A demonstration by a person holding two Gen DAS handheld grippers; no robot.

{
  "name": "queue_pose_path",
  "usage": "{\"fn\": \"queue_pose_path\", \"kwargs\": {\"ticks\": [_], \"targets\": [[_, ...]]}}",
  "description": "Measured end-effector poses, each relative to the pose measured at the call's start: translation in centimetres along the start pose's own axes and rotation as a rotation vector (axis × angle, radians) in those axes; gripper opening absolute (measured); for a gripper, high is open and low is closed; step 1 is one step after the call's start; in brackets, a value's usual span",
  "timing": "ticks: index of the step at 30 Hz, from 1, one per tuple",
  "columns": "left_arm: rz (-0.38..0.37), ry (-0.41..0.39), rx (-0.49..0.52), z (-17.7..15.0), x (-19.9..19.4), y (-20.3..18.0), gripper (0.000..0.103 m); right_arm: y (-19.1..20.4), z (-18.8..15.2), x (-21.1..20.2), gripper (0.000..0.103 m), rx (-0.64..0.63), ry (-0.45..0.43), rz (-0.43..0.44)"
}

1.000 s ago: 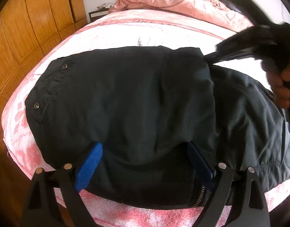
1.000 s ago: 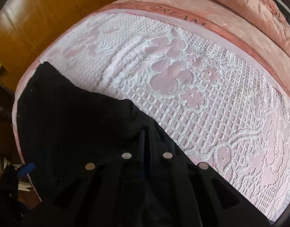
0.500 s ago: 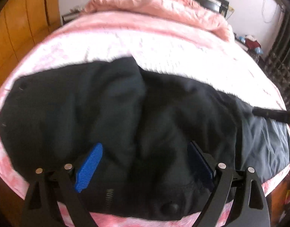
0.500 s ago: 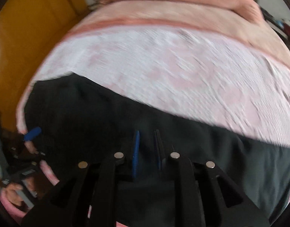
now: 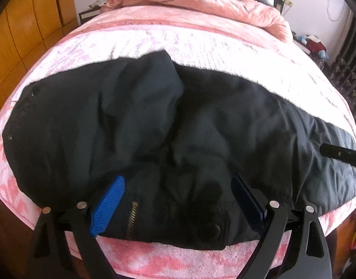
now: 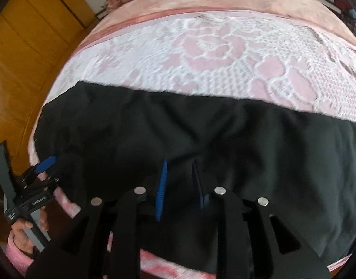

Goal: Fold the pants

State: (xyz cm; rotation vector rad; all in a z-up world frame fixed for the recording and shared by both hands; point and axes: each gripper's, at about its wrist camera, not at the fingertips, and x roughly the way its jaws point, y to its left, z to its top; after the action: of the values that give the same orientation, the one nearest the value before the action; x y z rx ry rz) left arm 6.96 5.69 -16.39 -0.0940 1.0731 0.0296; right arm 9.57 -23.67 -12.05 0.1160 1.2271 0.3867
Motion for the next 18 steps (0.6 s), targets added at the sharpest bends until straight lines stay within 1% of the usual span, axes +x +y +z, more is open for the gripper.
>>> {"fn": "queue_pose_path", "kwargs": {"ticks": [1, 4, 6, 7, 8, 9, 11, 12, 15, 16, 18], "targets": [[0.009, 0.003, 0.002, -0.3, 0.3, 0.0, 0.093, 0.5, -0.5, 0.6, 0.023, -0.004, 0.011, -0.003], [0.02, 0.013, 0.021, -0.4, 1.5, -0.2, 0.095, 1.1, -1.4, 2.5, 0.024, -0.008, 0.067, -0.052], [0.015, 0.013, 0.021, -0.3, 1.3, -0.1, 0.095, 1.7, -1.7, 3.5, 0.023, -0.041, 0.072, -0.103], [0.004, 0.017, 0.011, -0.1, 1.0, 0.0, 0.092, 2.1, -1.6, 3.7, 0.023, -0.056, 0.074, -0.125], [-0.006, 0.016, 0.001, 0.0, 0.4, 0.3, 0.092, 2.3, -1.6, 3.7, 0.024, -0.061, 0.074, -0.133], [-0.022, 0.007, -0.01, -0.1, -0.4, 1.2, 0.092, 2.5, -1.5, 3.5, 0.025, -0.06, 0.072, -0.132], [-0.044, -0.021, -0.048, -0.1, -2.4, 3.0, 0.092, 3.1, -1.4, 2.5, 0.025, -0.051, 0.046, -0.087], [-0.055, -0.028, -0.075, -0.1, -3.3, 4.0, 0.092, 3.5, -1.4, 2.0, 0.025, -0.052, 0.035, -0.065], [-0.104, -0.028, -0.218, -0.4, -5.4, 9.2, 0.091, 6.1, -1.7, 0.7, 0.027, -0.097, 0.016, -0.017], [-0.114, -0.017, -0.292, -0.7, -5.8, 11.9, 0.087, 6.9, -1.8, 0.5, 0.029, -0.109, 0.016, 0.004], [-0.124, -0.003, -0.371, -1.5, -6.1, 15.2, 0.081, 8.6, -1.9, 0.6, 0.029, -0.132, 0.025, 0.041]]}}
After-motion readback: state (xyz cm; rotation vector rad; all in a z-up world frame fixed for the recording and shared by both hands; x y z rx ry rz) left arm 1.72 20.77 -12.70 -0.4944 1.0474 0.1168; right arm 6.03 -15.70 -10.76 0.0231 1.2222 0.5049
